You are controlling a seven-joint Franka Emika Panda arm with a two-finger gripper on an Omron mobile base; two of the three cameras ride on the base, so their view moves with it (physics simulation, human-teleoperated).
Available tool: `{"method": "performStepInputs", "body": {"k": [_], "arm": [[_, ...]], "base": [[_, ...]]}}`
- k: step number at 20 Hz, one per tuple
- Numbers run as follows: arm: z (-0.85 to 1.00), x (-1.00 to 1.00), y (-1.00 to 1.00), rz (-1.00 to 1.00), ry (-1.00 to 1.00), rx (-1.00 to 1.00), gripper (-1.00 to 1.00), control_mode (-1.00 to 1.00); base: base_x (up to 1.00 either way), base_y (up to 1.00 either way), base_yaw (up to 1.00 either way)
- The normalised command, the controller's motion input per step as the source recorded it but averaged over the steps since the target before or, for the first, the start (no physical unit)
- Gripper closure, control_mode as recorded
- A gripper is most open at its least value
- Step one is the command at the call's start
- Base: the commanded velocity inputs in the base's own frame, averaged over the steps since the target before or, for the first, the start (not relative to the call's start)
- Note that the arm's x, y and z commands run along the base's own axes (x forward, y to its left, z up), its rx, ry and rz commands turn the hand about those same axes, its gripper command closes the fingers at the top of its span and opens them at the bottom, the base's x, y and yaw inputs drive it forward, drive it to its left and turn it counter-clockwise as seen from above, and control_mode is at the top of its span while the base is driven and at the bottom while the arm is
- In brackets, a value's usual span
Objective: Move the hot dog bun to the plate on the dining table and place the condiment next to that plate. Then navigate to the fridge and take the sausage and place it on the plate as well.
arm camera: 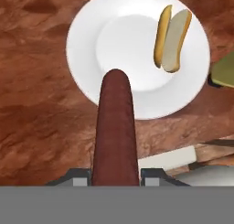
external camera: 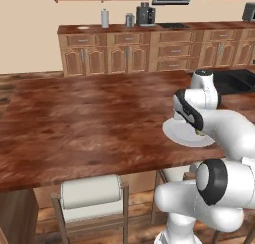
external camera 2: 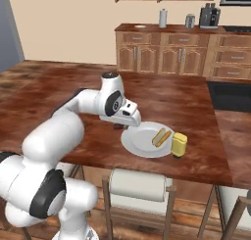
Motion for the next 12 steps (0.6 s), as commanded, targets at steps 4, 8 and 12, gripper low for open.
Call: {"method": "performStepInputs", "body": {"k": [4,8,12], "arm": [[-0.87,0.64,-0.36,-0.02,0.04,0.01,1.00,-1.00],[-0.89,0.25,-0.26,0.00,0.00,0.00,1.00,-1.00],[-0.61,0.36,-0.10,0.00,0.00,0.00,1.00,-1.00]], "base": [[0.00,0.00,0.00],[0.00,0.00,0.00],[0.00,0.00,0.00]]}}
